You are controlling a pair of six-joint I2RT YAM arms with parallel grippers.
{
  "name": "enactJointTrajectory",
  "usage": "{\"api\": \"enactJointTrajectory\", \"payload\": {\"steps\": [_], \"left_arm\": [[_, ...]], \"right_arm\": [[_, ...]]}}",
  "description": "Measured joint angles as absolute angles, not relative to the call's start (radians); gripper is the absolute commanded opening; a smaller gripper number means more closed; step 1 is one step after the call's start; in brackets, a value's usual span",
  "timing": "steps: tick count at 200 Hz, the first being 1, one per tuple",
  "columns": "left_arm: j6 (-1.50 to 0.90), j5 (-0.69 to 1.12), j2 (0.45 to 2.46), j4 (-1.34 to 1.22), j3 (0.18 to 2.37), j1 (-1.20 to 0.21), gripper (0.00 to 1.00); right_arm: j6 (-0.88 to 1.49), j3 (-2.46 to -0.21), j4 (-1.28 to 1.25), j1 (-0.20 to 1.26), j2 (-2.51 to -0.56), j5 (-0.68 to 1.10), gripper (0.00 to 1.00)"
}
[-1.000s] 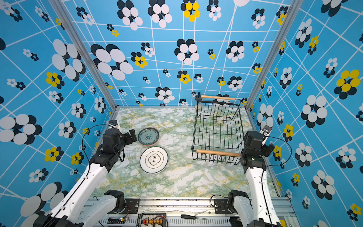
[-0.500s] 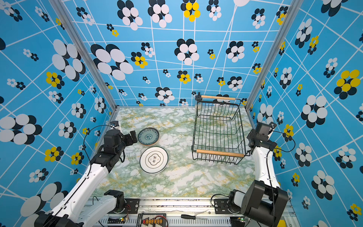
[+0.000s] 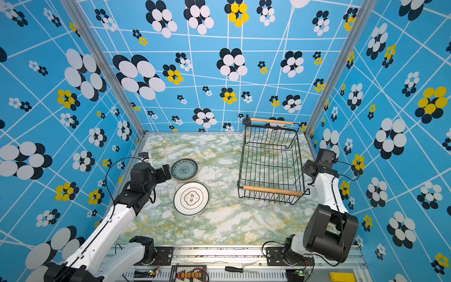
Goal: Unload the plates from the dish rack
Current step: Reset both arms
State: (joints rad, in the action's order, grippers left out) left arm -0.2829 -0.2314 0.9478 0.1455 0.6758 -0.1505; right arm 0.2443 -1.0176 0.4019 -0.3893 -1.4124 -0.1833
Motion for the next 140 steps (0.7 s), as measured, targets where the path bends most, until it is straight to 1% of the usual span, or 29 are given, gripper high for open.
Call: {"api": "enactJointTrajectory", "payload": {"steps": [91, 140], "left_arm": [[-0.276, -0.228, 0.946, 0.126, 0.674, -0.15, 0.99], [-0.263, -0.243, 0.967, 0.079, 0.662, -0.15, 0.99]], "right_arm": [[0.191, -1.028, 0.474, -0.381, -1.471, 0.093, 0.99], [0.134, -1.026, 0.494, -0.328, -1.471, 0.146, 0.99]]}}
